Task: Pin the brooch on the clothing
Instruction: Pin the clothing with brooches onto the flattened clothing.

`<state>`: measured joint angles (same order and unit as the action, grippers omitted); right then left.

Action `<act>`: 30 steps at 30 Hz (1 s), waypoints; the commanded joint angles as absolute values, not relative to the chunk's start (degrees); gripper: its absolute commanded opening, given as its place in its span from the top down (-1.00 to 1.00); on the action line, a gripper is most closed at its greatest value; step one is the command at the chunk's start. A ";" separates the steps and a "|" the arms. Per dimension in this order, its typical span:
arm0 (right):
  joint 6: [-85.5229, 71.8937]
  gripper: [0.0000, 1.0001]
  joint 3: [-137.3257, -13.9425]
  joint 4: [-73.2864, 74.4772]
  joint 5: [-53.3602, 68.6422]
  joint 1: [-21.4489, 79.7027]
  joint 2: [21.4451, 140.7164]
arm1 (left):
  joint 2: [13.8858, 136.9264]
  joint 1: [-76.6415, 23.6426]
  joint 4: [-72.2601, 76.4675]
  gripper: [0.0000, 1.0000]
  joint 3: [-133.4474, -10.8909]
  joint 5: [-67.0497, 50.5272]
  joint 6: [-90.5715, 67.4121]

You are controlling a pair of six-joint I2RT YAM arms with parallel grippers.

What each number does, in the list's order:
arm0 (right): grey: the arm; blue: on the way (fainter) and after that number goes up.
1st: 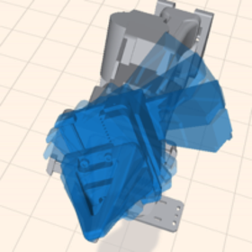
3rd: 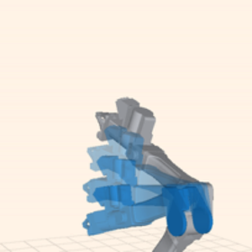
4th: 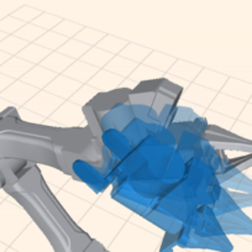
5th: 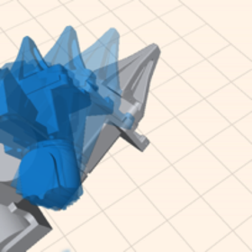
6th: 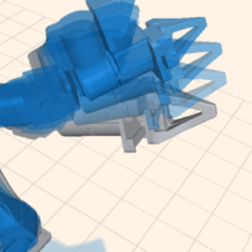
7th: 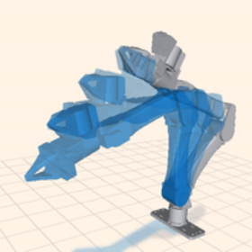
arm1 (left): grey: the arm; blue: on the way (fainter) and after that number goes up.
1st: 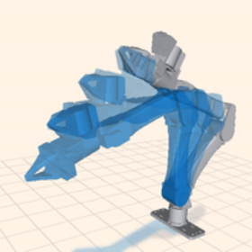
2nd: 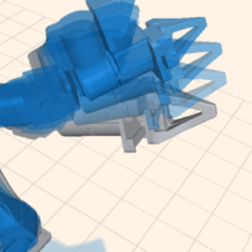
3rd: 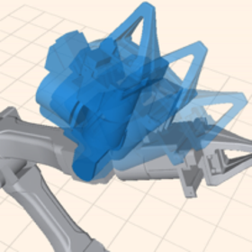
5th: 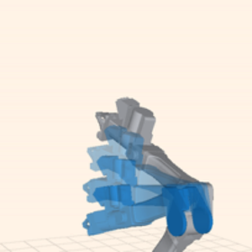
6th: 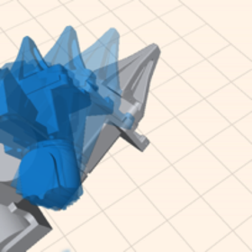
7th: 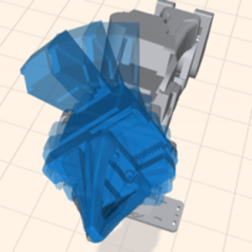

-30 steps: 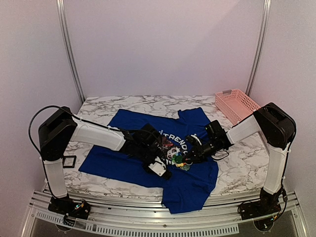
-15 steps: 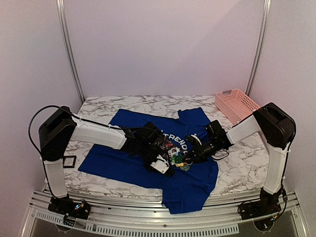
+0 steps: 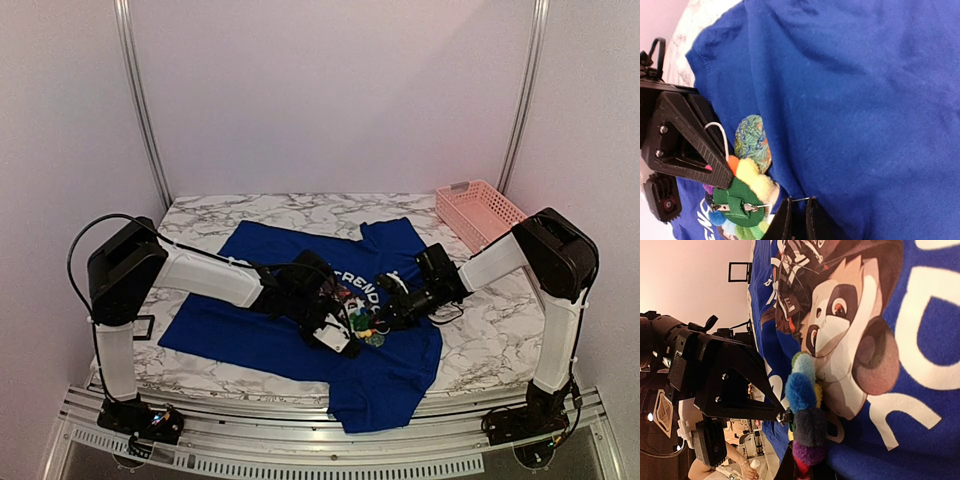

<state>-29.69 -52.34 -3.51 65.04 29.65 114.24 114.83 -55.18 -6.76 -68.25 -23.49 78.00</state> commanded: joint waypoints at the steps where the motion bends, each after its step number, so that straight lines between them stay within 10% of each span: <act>1: -29.99 1.00 -52.47 -3.46 64.51 30.73 116.09 | 116.24 -55.55 -5.43 0.75 -68.15 -21.90 79.67; 12: -29.97 1.00 -52.16 -2.82 65.03 30.92 115.05 | 115.37 -55.02 0.22 0.47 -66.27 -20.05 81.44; 30: -29.19 1.00 -50.54 -2.83 65.34 31.64 113.91 | 111.98 -54.58 11.18 0.64 -64.03 -19.98 72.33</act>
<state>-30.35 -51.79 -4.80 64.99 30.37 114.08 114.85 -54.96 6.96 -63.90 -19.92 75.90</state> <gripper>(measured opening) 0.038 0.180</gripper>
